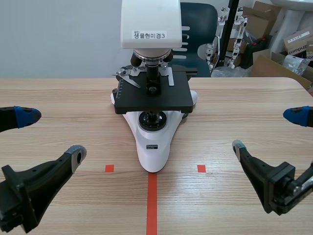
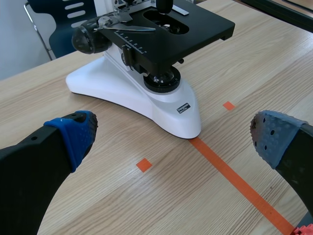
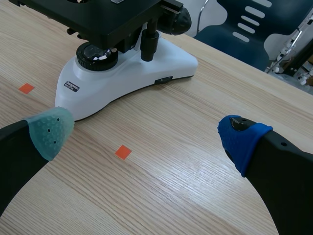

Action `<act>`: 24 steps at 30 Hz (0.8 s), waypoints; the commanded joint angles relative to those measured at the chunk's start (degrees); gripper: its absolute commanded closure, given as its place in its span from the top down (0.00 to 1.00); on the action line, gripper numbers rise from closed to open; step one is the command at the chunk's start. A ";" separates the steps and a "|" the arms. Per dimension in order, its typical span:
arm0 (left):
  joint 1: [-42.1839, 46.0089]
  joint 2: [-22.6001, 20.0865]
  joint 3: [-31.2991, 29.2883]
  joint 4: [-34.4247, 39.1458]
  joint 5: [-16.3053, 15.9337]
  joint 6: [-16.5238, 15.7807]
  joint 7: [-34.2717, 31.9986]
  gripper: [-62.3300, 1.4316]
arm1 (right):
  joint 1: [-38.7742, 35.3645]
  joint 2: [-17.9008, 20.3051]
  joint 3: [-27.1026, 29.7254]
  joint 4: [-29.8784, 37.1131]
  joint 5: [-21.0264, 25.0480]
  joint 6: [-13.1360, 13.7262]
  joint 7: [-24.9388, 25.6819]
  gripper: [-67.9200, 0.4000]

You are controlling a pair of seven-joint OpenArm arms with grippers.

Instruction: Point at the fine focus knob

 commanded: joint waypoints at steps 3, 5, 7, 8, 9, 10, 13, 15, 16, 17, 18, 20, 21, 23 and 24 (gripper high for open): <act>0.09 0.44 -0.20 0.59 -0.39 0.13 -0.83 1.00 | 0.66 0.13 0.28 0.39 0.44 0.00 0.83 1.00; 0.09 0.44 -0.20 0.59 -0.39 0.13 -0.83 1.00 | 0.66 0.13 0.28 0.37 0.17 0.00 0.83 1.00; 0.09 0.44 -0.20 0.59 -0.39 0.13 -0.83 1.00 | 0.66 0.13 0.28 0.37 -0.74 0.00 0.83 1.00; 0.09 0.44 -0.20 0.59 -0.39 0.13 -0.83 1.00 | 0.66 0.13 0.28 0.37 -0.90 0.00 0.83 1.00; 0.09 0.44 -0.20 0.59 -0.39 0.13 -0.83 1.00 | 0.66 0.13 0.28 0.37 -0.87 0.00 0.83 1.00; 0.09 0.44 -0.20 0.59 -0.39 0.13 -0.81 1.00 | 0.66 0.13 0.28 0.37 -0.87 0.00 0.83 1.00; 0.09 0.44 -0.20 0.59 -0.39 0.13 -0.81 1.00 | 0.66 0.13 0.28 0.37 -0.85 0.00 0.83 1.00; 0.09 0.44 -0.20 0.59 -0.39 0.13 -0.81 1.00 | 0.66 0.13 0.28 0.37 -0.85 0.00 0.83 1.00; 0.09 0.44 -0.20 0.59 -0.39 0.13 -0.81 1.00 | 0.66 0.13 0.28 0.37 -0.85 0.00 0.83 1.00; 0.09 0.44 -0.20 0.59 -0.39 0.13 -0.81 1.00 | 0.66 0.13 0.28 0.37 -0.85 0.00 0.83 1.00; 0.09 0.44 -0.20 0.59 -0.39 0.13 -0.81 1.00 | 0.66 0.13 0.28 0.37 -0.85 0.00 0.83 1.00; 0.09 0.44 -0.20 0.59 -0.39 0.13 -0.81 1.00 | 0.66 0.13 0.28 0.37 -0.85 0.00 0.83 1.00; 0.09 0.44 -0.20 0.59 -0.39 0.13 -0.81 1.00 | 0.66 0.13 0.28 0.37 -0.85 0.00 0.83 1.00; 0.09 0.44 -0.20 0.59 -0.39 0.13 -0.81 1.00 | 0.66 0.13 0.28 0.37 -0.85 0.00 0.83 1.00; 0.09 0.44 -0.20 0.59 -0.39 0.13 -0.81 1.00 | 0.66 0.13 0.28 0.37 -0.85 0.00 0.83 1.00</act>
